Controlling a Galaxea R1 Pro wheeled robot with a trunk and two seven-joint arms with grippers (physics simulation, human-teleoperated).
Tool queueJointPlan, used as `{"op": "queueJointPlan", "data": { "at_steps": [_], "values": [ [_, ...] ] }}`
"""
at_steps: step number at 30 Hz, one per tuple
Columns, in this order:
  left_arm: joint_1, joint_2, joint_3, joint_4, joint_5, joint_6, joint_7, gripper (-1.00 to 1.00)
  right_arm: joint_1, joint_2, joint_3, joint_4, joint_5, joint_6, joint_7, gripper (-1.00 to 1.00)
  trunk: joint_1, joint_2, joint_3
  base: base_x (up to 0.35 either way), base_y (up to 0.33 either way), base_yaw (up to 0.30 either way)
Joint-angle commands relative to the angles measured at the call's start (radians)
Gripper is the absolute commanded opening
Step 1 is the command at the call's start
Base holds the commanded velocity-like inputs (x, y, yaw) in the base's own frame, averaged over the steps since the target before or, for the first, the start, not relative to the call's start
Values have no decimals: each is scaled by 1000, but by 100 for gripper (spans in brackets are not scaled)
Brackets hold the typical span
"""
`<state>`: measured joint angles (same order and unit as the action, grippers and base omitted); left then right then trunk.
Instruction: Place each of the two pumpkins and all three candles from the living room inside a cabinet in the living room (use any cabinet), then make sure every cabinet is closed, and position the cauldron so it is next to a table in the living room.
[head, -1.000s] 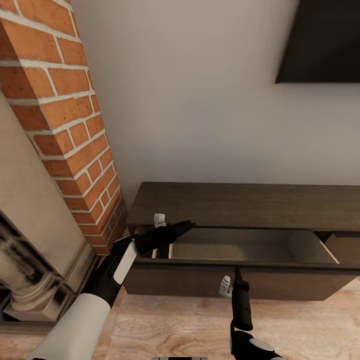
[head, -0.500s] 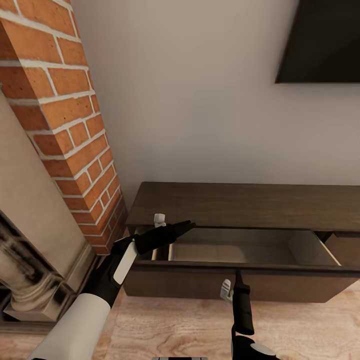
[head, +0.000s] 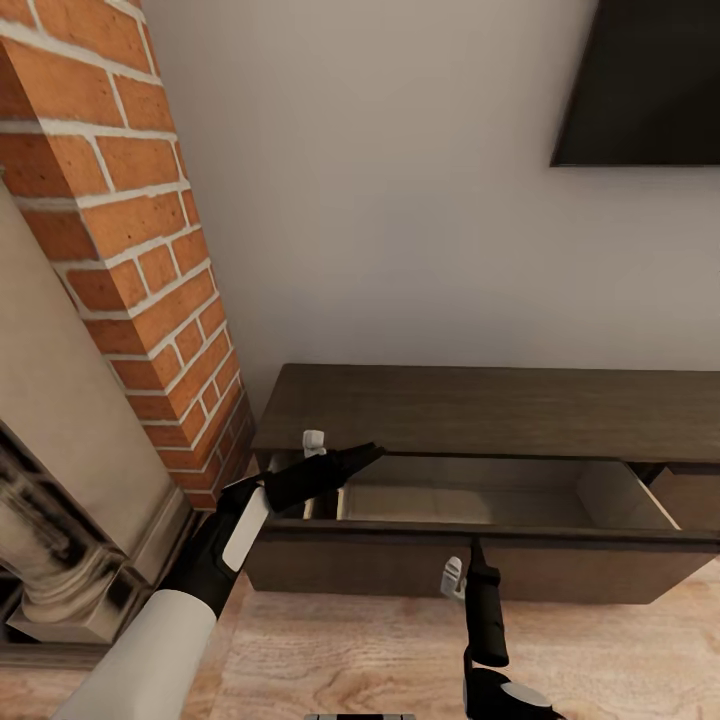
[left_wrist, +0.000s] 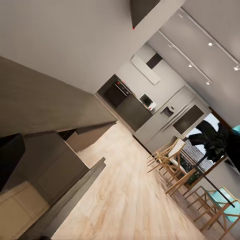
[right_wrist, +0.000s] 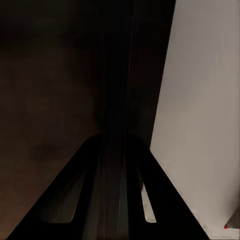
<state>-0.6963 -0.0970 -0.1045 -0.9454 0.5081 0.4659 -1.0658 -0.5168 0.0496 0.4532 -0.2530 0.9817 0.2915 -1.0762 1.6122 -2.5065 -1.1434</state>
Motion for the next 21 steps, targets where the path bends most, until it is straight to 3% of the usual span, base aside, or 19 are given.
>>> {"op": "queueJointPlan", "data": {
  "at_steps": [1, 5, 19, 20, 21],
  "values": [
    [0, 2, 6, 1, 0, -3, 0, 100, 1, 2, 5, 1, -2, -5, 6, -100, 0, 0, 0, 0, 0, 0],
    [0, 5, 22, 3, 1, -21, 0, 100, 3, 1, 1, 1, -4, -1, 5, -100, 0, 0, 0, 0, 0, 0],
    [0, 6, 24, 4, 2, -23, 0, 100, 9, 0, 8, 1, -4, 9, -3, -100, 0, 0, 0, -43, 0, 0],
    [0, 6, 25, 4, 2, -23, 0, 100, 9, 0, 8, 1, -5, -53, 17, -100, 0, 0, 0, -16, 0, 0],
    [0, 6, 26, 4, 3, -23, 0, 100, 9, -1, 8, 1, -5, -53, 17, -100, 0, 0, 0, -10, 0, 0]
  ]
}}
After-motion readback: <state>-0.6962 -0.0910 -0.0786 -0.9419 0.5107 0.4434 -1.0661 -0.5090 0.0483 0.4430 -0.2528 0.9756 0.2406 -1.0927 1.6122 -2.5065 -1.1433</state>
